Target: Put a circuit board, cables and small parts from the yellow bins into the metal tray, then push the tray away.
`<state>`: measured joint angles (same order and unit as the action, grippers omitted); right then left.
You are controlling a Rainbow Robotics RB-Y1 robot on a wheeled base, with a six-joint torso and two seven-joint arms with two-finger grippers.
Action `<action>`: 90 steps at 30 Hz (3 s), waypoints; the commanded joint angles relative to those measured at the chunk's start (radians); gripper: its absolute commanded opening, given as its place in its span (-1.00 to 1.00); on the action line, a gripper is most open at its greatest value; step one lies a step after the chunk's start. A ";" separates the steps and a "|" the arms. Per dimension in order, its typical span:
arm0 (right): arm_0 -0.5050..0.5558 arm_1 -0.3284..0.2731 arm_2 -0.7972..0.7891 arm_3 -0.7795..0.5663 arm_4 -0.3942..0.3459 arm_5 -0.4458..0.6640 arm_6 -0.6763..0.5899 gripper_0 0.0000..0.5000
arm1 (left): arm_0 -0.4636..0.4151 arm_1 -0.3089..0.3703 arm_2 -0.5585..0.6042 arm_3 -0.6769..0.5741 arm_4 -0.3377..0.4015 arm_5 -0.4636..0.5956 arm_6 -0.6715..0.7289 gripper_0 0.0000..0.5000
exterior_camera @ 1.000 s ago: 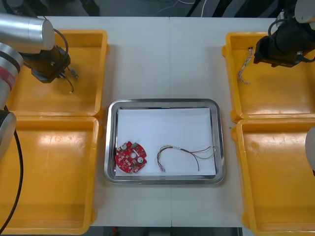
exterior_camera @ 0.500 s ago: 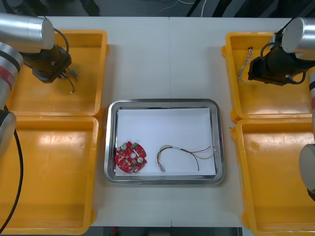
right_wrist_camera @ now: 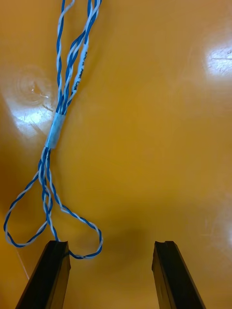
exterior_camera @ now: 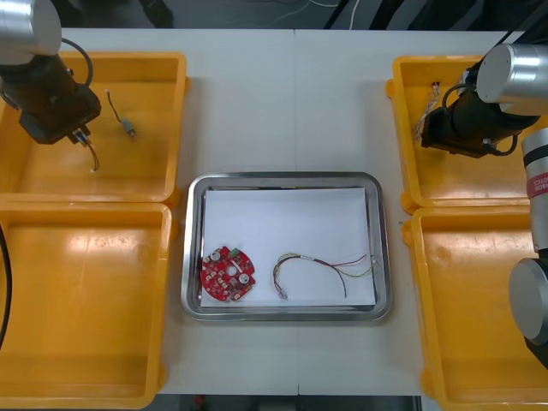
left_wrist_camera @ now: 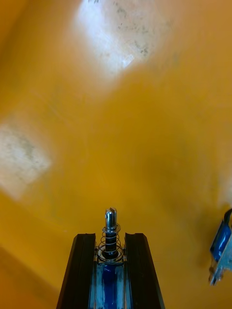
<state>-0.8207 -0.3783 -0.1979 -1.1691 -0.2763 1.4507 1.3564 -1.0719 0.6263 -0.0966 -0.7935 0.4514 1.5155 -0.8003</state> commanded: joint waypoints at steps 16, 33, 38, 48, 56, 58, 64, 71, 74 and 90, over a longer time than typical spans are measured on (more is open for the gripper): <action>0.025 0.033 -0.021 -0.017 0.012 -0.033 -0.037 -0.51 | 0.096 0.118 -0.032 -0.659 0.179 0.402 0.041 -1.00; 0.025 0.032 -0.025 -0.021 0.011 -0.033 -0.042 -0.96 | 0.102 -0.016 -0.224 -0.932 0.231 0.404 0.188 -1.00; 0.025 0.032 -0.025 -0.024 0.009 -0.033 -0.045 -0.67 | 0.102 -0.074 -0.285 -0.954 0.239 0.404 0.214 -1.00; 0.025 0.016 -0.044 -0.055 -0.001 0.005 -0.037 1.00 | 0.127 -0.120 -0.417 -0.968 0.247 0.350 0.234 -1.00; 0.025 -0.019 -0.060 -0.193 -0.034 0.195 -0.045 1.00 | 0.179 -0.120 -0.494 -0.969 0.233 0.227 0.236 -1.00; 0.025 -0.028 -0.069 -0.221 -0.046 0.227 -0.045 1.00 | 0.194 -0.120 -0.515 -0.969 0.220 0.198 0.234 -1.00; 0.023 -0.045 -0.106 -0.265 -0.069 0.249 -0.045 1.00 | 0.222 -0.114 -0.558 -0.969 0.204 0.160 0.236 -1.00; -0.011 -0.059 -0.127 -0.270 -0.072 0.250 -0.051 1.00 | 0.260 -0.093 -0.592 -0.968 0.184 0.114 0.228 -1.00; -0.025 -0.062 -0.132 -0.270 -0.066 0.249 -0.059 1.00 | 0.271 -0.079 -0.608 -0.968 0.178 0.095 0.222 -1.00; -0.057 -0.065 -0.118 -0.261 -0.069 0.244 -0.063 1.00 | 0.308 -0.053 -0.626 -0.934 0.150 0.017 0.207 -0.80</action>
<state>-0.8301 -0.4080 -0.3009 -1.4062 -0.3427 1.6924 1.3198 -0.7689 0.5465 -0.7119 -1.7245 0.6113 1.5563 -0.6361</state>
